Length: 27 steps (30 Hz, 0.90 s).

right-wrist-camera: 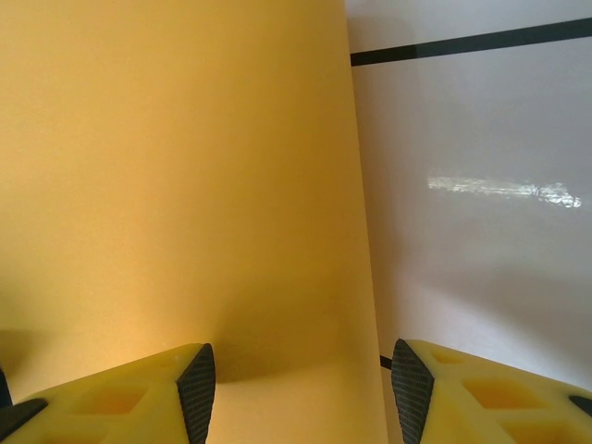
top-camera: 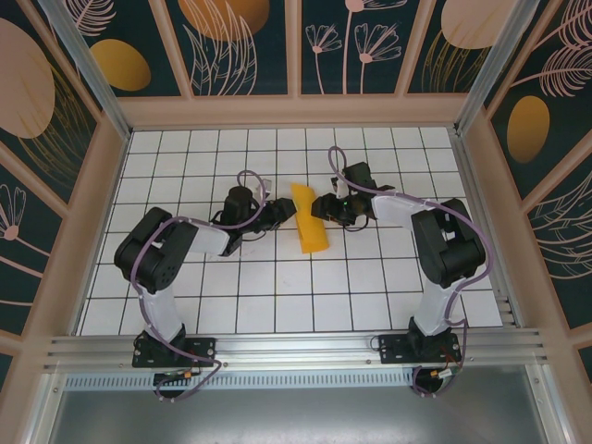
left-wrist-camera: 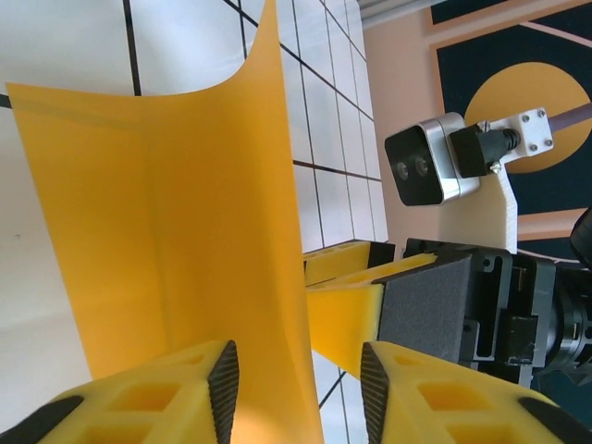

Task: Fold a paper plane with a square sheet of paper (pick it up from the middle)
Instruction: Fold the square sheet of paper in half at the center of the table.

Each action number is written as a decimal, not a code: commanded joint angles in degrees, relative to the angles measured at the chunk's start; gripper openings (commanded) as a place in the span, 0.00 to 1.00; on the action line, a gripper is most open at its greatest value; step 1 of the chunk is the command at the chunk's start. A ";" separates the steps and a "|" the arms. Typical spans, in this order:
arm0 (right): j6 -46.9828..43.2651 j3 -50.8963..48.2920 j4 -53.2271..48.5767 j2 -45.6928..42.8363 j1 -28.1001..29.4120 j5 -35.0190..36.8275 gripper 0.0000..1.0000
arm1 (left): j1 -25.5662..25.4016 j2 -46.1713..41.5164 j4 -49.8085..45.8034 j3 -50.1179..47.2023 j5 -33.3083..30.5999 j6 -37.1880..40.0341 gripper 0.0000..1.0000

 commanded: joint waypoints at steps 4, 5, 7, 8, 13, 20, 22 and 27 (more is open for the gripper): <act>0.93 -0.69 1.32 -1.77 -0.61 -2.06 0.56 | -0.77 2.33 2.78 2.03 1.62 -0.66 0.28; 0.94 -0.69 1.19 -1.86 -0.67 -2.12 0.56 | -0.82 2.46 2.71 2.24 1.71 -0.68 0.24; 1.19 -0.69 1.11 -2.59 -0.99 -1.99 0.56 | -0.82 2.73 2.72 2.65 1.71 -0.70 0.15; 1.41 -0.99 1.29 -3.43 -1.34 -1.81 0.56 | -0.82 2.86 2.79 2.86 1.70 -0.71 0.10; 3.15 -3.77 3.63 -8.14 -3.84 -1.61 0.55 | -0.91 3.39 4.62 3.58 2.13 -1.63 0.00; 2.64 -5.50 3.81 -8.75 -6.16 -3.37 0.57 | -1.48 5.74 -1.38 6.48 0.50 -0.67 0.00; 1.38 -4.62 2.60 -7.72 -6.15 -4.09 0.57 | -1.48 6.05 -4.66 6.79 -1.44 -0.28 0.00; -3.08 -0.69 -2.10 -4.46 -4.97 -4.23 0.60 | -1.50 6.24 -11.95 7.45 -6.01 0.87 0.00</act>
